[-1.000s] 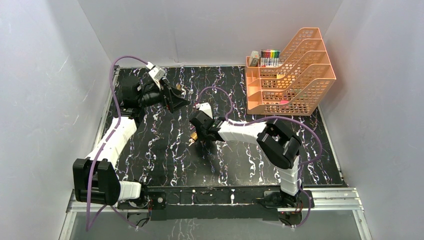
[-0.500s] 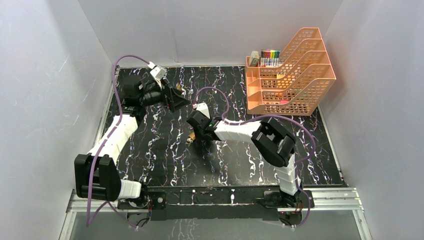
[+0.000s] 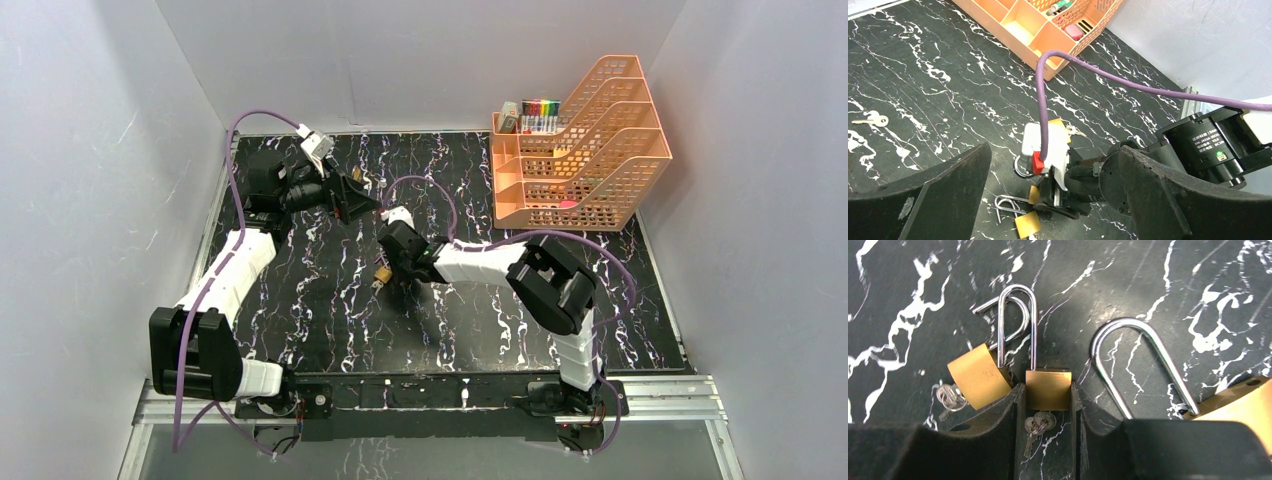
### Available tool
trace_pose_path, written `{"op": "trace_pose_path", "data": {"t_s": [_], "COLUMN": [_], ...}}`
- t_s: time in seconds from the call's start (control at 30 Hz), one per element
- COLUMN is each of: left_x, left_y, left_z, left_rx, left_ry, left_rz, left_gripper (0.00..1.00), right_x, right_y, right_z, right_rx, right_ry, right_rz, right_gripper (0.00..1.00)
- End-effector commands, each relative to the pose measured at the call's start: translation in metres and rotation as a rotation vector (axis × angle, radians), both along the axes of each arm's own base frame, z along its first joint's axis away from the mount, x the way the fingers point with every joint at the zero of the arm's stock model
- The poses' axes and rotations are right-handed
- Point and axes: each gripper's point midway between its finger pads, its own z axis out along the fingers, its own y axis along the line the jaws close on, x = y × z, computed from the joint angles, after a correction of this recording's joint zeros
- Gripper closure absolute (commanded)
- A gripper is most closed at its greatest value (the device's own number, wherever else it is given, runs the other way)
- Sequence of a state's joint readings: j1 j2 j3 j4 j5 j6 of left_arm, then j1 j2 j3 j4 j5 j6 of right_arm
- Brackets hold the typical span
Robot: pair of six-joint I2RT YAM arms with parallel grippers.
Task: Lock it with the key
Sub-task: Pick up the lock from the center of the board, then lock the lock.
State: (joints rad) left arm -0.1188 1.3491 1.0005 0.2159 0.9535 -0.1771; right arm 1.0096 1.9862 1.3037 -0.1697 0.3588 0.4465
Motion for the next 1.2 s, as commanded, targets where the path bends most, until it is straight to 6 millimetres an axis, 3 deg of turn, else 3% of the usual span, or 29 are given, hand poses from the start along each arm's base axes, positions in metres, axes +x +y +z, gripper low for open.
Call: {"op": "trace_pose_path", "data": {"t_s": [0.0, 0.17, 0.4, 0.53, 0.73, 1.0, 1.17], "left_x": [-0.003, -0.005, -0.014, -0.031, -0.063, -0.068, -0.069], "left_y": [-0.001, -0.005, -0.011, -0.018, -0.023, -0.036, -0.043], "left_z": [0.028, 0.028, 0.021, 0.023, 0.025, 0.024, 0.024], "left_rx": [-0.022, -0.042, -0.067, -0.123, -0.154, -0.154, -0.157], "left_ry": [-0.071, -0.065, -0.057, -0.057, -0.123, -0.125, -0.12], "left_rz": [-0.025, -0.06, -0.14, -0.269, -0.431, -0.485, -0.503], "left_gripper": [0.02, 0.02, 0.05, 0.06, 0.04, 0.04, 0.05], "right_x": [-0.014, -0.026, -0.007, 0.002, -0.01, -0.054, -0.062], "right_y": [0.022, 0.023, -0.017, -0.044, -0.068, -0.059, -0.057], "right_z": [0.041, 0.069, 0.124, 0.165, 0.22, 0.258, 0.268], "right_rx": [0.132, 0.218, 0.314, 0.392, 0.569, 0.794, 0.844], "right_ry": [-0.04, -0.036, -0.094, -0.14, -0.113, 0.083, 0.098], "right_rz": [0.208, 0.352, 0.356, 0.383, 0.506, 0.754, 0.806], "right_gripper": [0.84, 0.87, 0.9, 0.89, 0.87, 0.83, 0.78]}}
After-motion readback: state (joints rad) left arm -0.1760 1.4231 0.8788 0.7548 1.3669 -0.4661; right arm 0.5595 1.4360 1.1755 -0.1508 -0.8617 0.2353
